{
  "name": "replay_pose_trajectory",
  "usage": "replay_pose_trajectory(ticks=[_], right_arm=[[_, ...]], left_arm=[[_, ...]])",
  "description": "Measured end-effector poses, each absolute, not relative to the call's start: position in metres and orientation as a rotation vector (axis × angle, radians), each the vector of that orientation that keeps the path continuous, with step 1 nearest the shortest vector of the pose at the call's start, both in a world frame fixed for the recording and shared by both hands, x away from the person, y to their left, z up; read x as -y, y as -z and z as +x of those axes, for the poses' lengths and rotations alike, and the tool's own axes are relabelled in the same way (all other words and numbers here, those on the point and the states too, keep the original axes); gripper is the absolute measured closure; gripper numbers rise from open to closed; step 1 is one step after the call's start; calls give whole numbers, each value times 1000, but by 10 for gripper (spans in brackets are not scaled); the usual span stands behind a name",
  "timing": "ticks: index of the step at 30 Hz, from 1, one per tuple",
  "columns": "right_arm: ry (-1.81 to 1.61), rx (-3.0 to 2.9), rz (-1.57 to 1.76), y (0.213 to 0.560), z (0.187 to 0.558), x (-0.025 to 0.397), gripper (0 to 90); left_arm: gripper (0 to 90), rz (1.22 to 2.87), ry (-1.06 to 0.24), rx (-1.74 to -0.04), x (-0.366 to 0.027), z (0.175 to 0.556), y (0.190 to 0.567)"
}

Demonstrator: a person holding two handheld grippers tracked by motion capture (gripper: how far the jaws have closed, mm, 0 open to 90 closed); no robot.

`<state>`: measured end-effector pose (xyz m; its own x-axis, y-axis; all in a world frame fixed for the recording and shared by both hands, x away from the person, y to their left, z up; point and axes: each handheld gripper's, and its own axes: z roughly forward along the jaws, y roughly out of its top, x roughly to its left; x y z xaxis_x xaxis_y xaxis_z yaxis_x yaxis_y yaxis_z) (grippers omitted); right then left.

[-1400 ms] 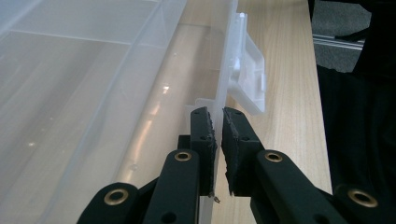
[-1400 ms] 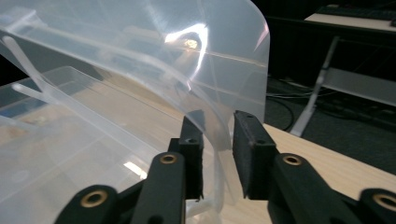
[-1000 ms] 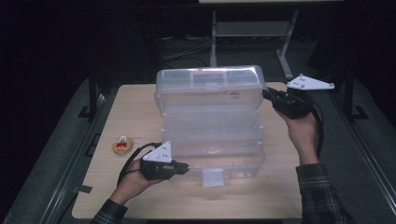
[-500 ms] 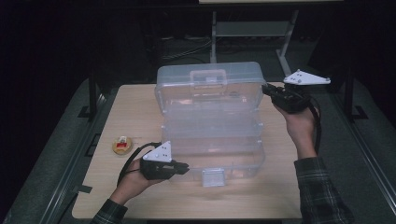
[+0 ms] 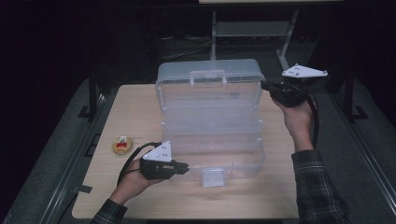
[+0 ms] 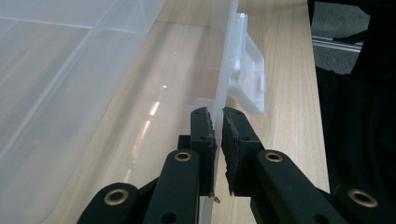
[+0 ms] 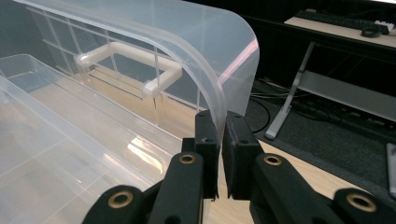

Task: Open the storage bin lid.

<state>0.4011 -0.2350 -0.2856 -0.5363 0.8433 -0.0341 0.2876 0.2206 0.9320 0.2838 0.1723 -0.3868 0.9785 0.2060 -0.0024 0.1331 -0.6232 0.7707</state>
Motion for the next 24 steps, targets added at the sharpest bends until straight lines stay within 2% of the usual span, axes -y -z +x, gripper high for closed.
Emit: replay_pose_trajectory(ticks=[24], right_arm=[[-1350,-1957,1125,286,430,236,855]], left_arm=[[830,2251,-105,-237,-172,284,387]])
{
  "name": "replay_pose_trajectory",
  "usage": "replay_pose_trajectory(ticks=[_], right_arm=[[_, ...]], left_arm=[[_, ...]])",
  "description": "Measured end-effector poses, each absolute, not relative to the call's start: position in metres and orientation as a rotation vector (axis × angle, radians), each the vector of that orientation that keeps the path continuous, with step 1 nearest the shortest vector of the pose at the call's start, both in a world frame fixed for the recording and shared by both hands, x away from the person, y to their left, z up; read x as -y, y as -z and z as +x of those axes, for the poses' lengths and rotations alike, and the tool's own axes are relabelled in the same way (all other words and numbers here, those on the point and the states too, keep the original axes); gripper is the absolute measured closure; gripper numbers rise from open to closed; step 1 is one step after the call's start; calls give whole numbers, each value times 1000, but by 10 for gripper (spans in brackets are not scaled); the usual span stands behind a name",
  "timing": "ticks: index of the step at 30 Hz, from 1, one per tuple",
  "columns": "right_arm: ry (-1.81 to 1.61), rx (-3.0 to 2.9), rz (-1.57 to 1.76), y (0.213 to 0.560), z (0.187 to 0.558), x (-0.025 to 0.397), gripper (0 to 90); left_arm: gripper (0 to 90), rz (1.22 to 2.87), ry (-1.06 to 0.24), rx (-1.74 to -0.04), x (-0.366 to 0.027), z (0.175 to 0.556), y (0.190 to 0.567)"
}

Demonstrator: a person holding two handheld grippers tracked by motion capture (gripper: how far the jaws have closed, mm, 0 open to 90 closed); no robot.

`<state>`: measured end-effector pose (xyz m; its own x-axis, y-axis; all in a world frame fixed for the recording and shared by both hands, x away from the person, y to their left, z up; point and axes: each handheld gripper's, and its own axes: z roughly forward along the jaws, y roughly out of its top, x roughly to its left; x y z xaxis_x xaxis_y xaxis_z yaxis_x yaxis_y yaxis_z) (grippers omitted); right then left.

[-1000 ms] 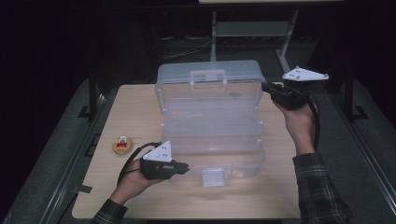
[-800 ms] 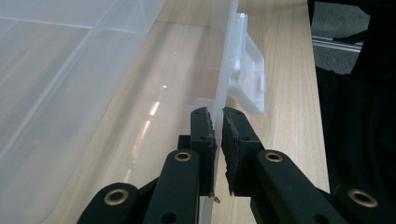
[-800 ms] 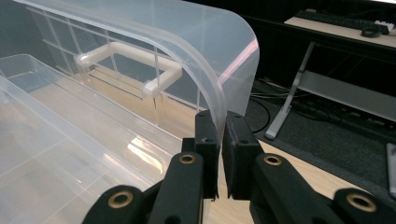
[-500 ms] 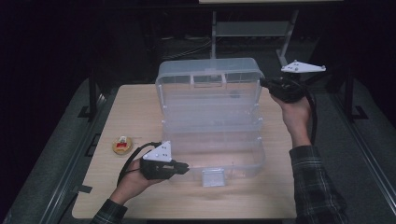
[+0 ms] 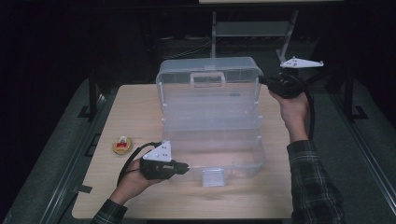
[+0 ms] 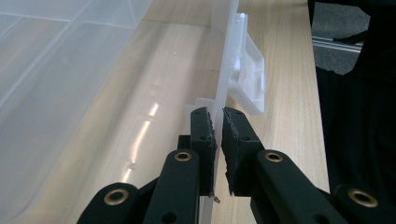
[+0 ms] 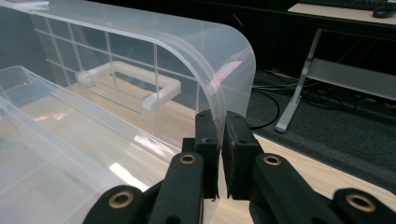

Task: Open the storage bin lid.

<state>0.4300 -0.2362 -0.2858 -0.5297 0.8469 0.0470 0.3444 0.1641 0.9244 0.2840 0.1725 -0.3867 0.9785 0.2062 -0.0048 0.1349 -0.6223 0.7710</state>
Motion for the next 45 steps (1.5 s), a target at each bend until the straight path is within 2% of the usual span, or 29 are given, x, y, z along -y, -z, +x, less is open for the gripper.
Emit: replay_pose_trajectory(ticks=[45], right_arm=[[-1367,-2001,1309,298,493,233,856]], left_arm=[[831,2248,-90,-241,-173,285,387]])
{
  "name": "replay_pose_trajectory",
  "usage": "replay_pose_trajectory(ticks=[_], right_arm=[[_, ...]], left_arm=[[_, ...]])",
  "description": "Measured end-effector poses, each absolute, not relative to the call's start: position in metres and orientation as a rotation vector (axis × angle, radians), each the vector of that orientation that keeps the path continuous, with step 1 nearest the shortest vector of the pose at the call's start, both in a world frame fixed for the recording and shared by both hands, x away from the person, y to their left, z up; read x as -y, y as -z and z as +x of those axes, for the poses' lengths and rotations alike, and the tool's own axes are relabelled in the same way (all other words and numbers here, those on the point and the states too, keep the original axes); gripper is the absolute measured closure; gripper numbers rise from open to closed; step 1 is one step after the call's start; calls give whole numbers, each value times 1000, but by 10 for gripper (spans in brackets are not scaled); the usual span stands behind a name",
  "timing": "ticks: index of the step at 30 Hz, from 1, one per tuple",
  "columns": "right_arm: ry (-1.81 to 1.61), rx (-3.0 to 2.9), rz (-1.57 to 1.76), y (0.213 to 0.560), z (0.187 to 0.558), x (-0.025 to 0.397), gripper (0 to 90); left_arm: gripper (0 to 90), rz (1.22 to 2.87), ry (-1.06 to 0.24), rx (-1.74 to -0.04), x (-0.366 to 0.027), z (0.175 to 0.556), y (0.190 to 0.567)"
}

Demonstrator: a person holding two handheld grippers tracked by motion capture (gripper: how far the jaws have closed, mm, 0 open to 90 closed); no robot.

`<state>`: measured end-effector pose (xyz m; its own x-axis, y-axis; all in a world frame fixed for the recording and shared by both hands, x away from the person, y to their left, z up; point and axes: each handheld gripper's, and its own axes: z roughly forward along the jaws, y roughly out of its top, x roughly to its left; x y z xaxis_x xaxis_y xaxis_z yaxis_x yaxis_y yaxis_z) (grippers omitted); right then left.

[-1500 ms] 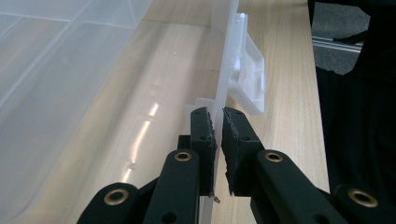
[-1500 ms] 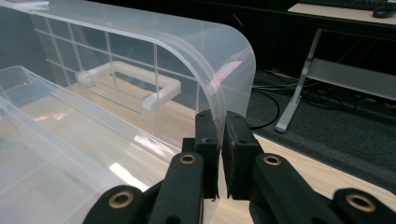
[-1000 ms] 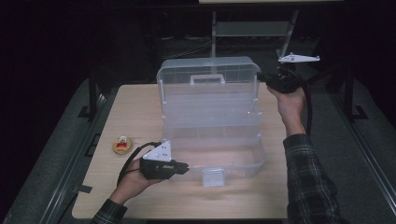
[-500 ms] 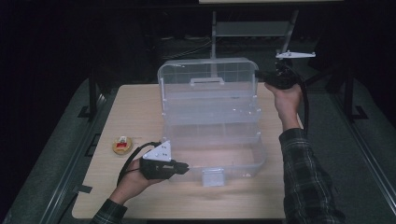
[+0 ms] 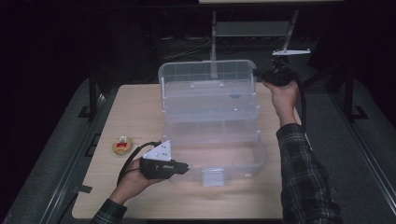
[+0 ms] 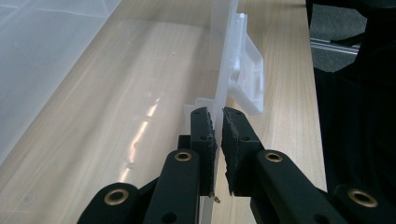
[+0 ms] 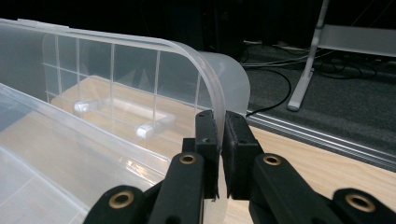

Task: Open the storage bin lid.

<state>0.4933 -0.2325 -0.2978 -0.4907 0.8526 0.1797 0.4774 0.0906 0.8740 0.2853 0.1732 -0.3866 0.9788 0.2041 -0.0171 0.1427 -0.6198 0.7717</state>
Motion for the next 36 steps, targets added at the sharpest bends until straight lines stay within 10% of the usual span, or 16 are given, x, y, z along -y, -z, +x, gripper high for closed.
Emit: replay_pose_trajectory(ticks=[36], right_arm=[[-1245,-2070,1411,309,531,223,851]], left_arm=[[834,2252,-91,-238,-173,286,386]])
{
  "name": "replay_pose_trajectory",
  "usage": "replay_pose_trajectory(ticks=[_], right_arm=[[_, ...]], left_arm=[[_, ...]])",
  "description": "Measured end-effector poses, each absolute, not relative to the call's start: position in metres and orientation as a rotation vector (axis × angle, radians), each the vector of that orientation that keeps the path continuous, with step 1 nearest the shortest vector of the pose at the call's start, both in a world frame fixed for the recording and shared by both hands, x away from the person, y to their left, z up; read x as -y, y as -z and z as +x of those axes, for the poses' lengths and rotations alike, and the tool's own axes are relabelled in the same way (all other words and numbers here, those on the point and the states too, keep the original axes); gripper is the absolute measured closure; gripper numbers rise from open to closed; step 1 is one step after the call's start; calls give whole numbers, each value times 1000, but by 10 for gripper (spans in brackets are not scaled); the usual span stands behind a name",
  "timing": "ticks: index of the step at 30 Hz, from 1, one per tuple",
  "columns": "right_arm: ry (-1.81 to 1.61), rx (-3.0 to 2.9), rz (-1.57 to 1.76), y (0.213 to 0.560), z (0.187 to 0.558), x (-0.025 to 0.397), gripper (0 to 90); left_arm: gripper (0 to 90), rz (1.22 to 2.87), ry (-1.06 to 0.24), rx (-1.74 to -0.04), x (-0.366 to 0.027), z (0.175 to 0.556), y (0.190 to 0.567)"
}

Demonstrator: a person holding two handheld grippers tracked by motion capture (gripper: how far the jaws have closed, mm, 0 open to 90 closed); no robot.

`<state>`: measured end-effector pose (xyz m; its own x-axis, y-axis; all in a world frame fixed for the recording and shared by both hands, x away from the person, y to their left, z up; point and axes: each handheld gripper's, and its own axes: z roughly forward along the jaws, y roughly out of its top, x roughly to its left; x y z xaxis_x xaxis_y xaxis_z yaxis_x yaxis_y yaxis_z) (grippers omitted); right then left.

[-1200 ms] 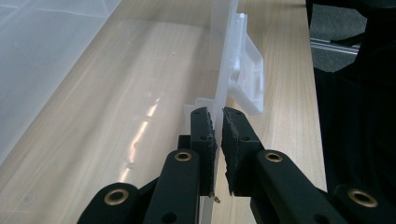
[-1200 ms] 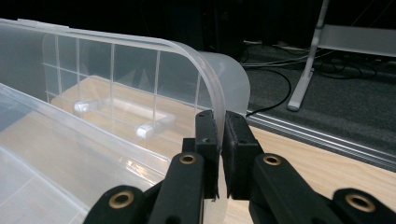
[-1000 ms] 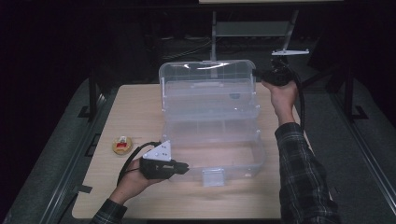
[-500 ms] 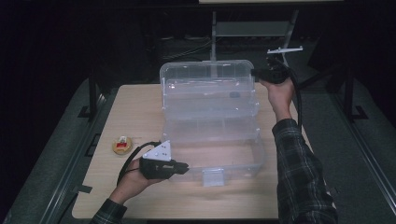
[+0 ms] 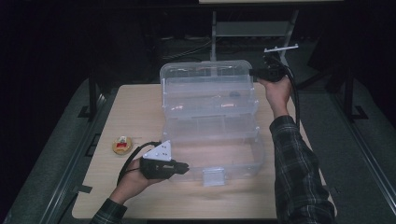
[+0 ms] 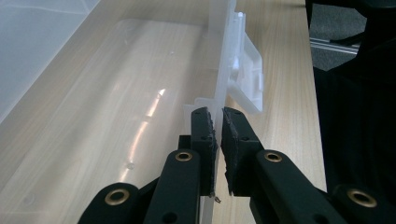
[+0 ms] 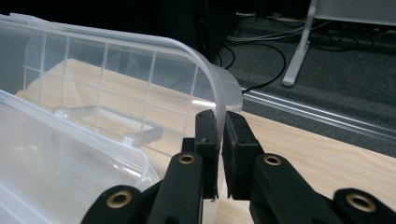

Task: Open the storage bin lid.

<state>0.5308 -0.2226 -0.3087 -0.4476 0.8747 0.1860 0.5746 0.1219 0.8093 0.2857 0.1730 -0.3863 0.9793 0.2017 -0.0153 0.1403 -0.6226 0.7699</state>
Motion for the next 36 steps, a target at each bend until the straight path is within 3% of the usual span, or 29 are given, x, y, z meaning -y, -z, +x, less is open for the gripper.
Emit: replay_pose_trajectory(ticks=[12,19,36], right_arm=[[-1242,-2060,1450,319,539,222,839],[-1209,-2058,1490,338,549,219,858],[-1153,-2100,1459,346,551,216,900]], left_arm=[[835,2254,-83,-237,-172,286,386],[835,2248,-74,-237,-174,286,387],[834,2244,-74,-240,-175,286,387]])
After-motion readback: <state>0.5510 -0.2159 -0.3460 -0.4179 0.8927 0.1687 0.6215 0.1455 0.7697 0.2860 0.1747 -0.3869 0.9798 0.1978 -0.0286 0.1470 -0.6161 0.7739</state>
